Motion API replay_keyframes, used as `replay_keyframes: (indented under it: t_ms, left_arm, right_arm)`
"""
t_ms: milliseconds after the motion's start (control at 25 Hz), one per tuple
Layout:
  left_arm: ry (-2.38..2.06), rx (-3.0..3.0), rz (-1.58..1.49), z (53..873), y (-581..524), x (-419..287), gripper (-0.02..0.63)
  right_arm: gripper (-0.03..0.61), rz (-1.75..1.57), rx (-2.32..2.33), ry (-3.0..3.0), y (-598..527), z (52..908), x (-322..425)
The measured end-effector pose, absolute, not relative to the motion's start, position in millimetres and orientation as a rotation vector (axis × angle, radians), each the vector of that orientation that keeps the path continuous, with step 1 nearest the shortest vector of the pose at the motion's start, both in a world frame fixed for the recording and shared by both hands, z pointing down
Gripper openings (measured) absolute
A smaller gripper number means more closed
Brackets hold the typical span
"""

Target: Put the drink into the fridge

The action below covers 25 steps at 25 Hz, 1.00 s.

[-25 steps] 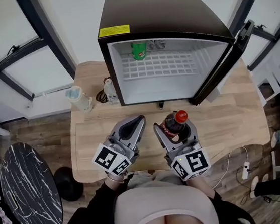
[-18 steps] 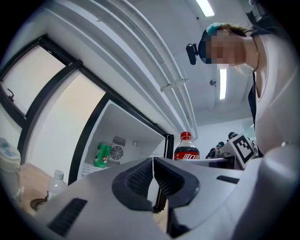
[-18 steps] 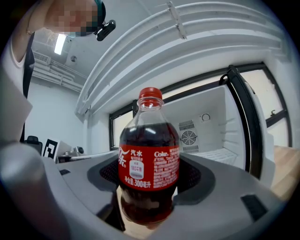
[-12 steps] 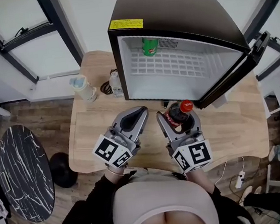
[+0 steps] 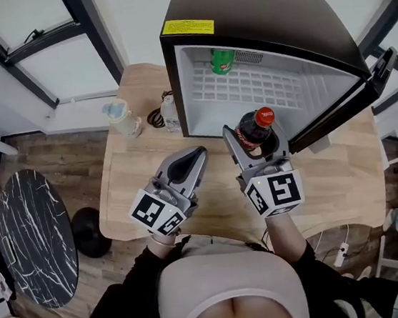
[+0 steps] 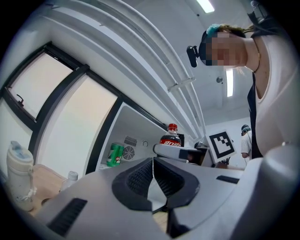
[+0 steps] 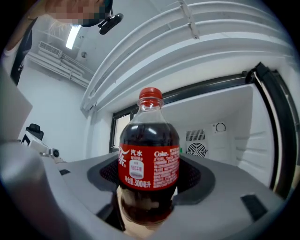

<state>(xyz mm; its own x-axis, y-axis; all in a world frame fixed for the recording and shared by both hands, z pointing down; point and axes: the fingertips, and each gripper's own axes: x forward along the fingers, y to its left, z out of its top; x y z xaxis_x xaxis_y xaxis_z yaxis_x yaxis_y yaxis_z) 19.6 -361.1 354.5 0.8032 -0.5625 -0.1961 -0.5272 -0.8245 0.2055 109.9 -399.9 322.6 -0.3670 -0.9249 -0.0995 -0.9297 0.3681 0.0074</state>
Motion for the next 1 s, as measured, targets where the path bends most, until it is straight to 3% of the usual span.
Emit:
replay_keyframes:
  t_ms: [1000]
  left_arm:
    - [-1.007,2.794,-0.308,367,-354,-33,0.011]
  right_arm:
    - [0.325,0.055,-1.8,2.523,-523,322,98]
